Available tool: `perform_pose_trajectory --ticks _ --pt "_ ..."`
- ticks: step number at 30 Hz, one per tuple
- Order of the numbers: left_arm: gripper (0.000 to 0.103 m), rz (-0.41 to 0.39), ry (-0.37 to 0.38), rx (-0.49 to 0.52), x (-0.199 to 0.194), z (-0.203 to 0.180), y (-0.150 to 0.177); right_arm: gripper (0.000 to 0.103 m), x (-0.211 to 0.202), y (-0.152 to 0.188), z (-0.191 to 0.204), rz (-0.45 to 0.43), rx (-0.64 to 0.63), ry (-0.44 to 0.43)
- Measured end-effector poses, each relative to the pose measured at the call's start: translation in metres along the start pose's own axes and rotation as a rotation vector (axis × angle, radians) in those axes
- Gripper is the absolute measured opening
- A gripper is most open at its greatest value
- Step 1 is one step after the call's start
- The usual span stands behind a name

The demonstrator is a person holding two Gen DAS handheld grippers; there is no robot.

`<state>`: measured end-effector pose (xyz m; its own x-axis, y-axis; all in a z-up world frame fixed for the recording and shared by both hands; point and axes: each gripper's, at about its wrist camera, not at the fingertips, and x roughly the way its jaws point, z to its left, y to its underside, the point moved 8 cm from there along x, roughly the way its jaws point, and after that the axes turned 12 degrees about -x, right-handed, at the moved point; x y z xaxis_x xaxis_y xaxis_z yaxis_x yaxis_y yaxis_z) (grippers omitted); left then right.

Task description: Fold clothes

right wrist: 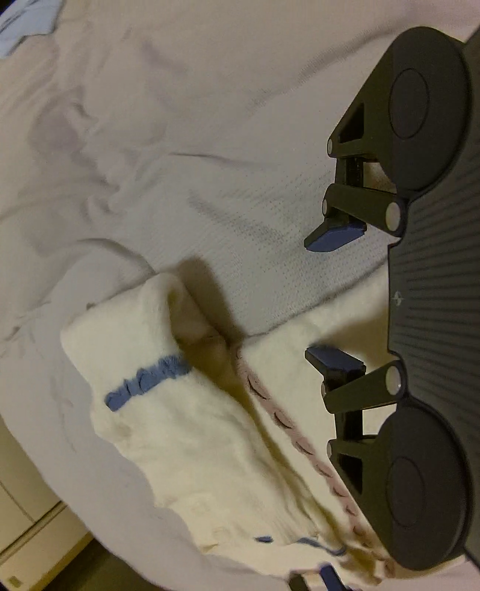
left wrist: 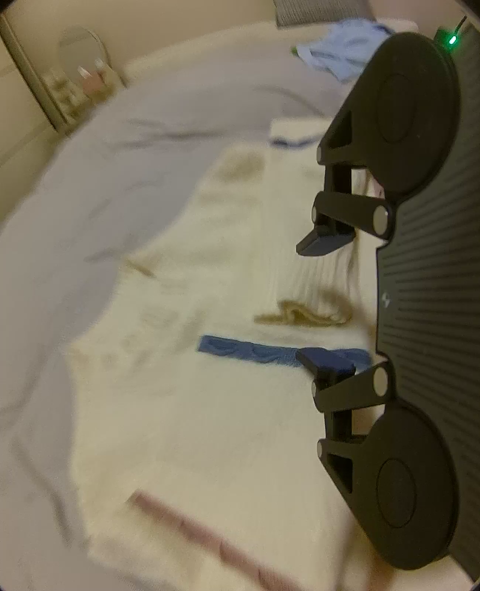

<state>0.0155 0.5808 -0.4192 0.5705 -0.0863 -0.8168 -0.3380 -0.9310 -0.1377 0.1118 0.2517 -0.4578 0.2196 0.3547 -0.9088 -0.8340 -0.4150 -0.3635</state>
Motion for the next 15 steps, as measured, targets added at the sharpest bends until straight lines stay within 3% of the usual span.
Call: perform_pose_trajectory --ticks 2,3,4,5,7,9,11,13,15 --pt "0.048 0.014 -0.019 -0.012 0.017 0.001 0.003 0.060 0.000 0.002 0.004 -0.001 -0.004 0.000" --pt "0.035 0.020 -0.028 -0.018 0.025 0.002 0.004 0.061 -0.001 0.004 0.007 -0.001 -0.006 0.003" --pt "0.013 0.009 -0.019 -0.007 0.025 -0.001 0.004 0.061 0.000 0.004 0.008 -0.002 -0.004 0.004" --pt "0.002 -0.005 -0.009 0.007 0.024 -0.005 0.004 0.061 -0.006 0.007 0.008 -0.003 0.003 0.002" --pt "0.002 -0.056 0.059 0.002 0.002 -0.014 0.000 0.061 0.000 0.006 0.005 -0.005 0.014 -0.004" --pt "0.002 -0.174 0.099 0.053 -0.041 -0.022 -0.007 0.061 0.001 0.003 0.004 -0.006 0.012 -0.005" --pt "0.002 -0.322 0.093 0.122 -0.093 -0.020 -0.018 0.061 0.001 -0.001 0.003 -0.007 0.005 0.001" --pt "0.002 -0.436 -0.013 0.191 -0.131 -0.001 -0.028 0.061 0.001 -0.004 0.003 -0.007 -0.001 0.007" --pt "0.002 -0.415 -0.128 0.223 -0.131 0.025 -0.033 0.062 0.002 -0.007 0.003 -0.008 -0.004 0.011"
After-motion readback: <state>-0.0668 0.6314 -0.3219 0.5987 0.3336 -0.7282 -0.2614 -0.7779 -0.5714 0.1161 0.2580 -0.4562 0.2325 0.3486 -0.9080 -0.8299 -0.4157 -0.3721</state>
